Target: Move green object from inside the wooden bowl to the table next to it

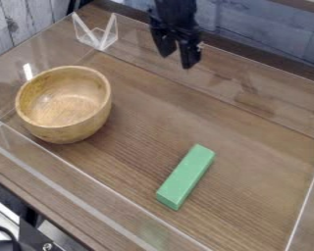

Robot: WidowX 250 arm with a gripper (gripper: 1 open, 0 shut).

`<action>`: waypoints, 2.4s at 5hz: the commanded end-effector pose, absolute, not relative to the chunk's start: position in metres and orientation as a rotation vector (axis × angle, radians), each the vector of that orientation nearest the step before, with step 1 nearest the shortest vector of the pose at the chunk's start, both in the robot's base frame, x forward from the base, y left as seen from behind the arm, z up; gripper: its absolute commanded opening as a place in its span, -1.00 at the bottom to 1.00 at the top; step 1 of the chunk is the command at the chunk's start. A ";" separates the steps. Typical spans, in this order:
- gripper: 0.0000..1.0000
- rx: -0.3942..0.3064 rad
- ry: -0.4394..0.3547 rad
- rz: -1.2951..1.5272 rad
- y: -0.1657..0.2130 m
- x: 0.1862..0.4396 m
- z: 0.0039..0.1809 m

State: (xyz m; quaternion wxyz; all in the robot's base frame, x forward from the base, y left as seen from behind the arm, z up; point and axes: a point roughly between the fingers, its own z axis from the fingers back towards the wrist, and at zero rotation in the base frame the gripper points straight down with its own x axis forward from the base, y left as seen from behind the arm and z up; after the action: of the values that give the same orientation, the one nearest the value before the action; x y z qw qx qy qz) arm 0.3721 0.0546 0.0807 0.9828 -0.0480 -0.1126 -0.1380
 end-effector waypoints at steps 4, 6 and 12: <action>-1.00 -0.061 -0.240 -0.262 0.058 0.366 0.086; 1.00 -0.071 -0.236 -0.249 0.063 0.353 0.095; 1.00 -0.034 -0.268 -0.030 0.052 0.370 0.125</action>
State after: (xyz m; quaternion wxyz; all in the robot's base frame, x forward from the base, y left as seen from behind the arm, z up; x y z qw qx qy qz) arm 0.3661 0.0515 0.1095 0.9934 -0.0221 -0.1119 -0.0140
